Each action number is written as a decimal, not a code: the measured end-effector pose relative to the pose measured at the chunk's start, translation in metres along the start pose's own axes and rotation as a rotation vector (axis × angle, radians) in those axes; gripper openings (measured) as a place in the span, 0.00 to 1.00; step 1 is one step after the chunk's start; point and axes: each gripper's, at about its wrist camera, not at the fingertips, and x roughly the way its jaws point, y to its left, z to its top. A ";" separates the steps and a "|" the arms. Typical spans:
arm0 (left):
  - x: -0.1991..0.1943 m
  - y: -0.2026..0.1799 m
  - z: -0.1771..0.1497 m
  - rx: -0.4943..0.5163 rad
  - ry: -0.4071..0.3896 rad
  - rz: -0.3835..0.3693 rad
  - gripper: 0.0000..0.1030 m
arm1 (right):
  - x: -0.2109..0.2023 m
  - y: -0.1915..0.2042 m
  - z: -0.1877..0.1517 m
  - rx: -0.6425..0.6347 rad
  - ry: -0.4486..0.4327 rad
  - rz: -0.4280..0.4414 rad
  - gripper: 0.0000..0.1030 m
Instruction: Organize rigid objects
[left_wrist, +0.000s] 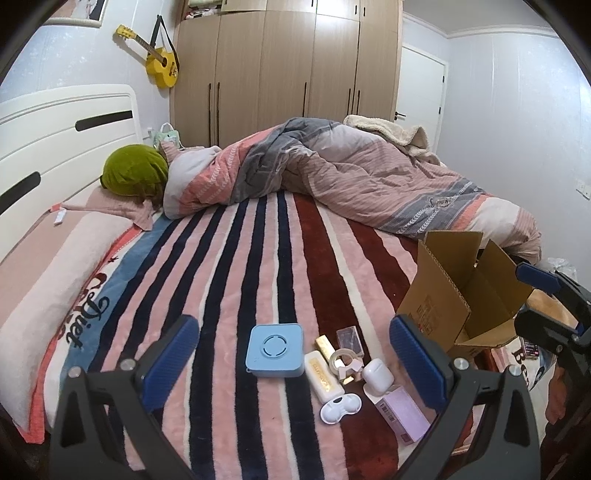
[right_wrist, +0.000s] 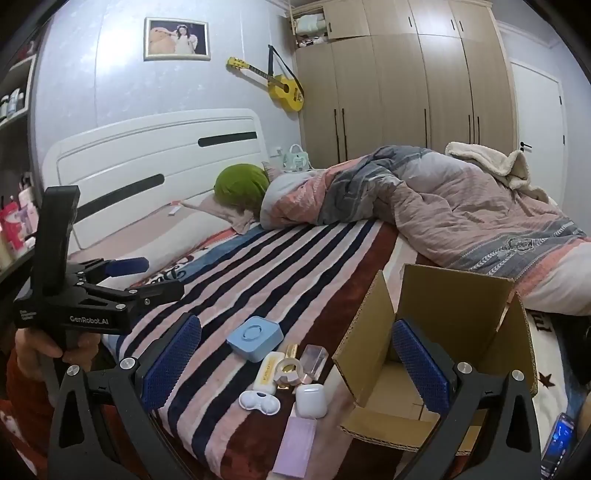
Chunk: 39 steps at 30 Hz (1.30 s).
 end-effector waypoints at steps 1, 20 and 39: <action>0.000 0.000 0.000 -0.001 0.001 -0.003 0.99 | -0.001 -0.001 0.000 0.000 -0.003 0.001 1.00; 0.001 0.004 0.002 -0.005 -0.001 0.010 0.99 | 0.014 0.009 -0.003 -0.001 0.011 0.031 1.00; 0.003 0.001 0.001 -0.007 -0.004 0.000 0.99 | 0.019 0.009 -0.007 0.011 0.029 0.035 1.00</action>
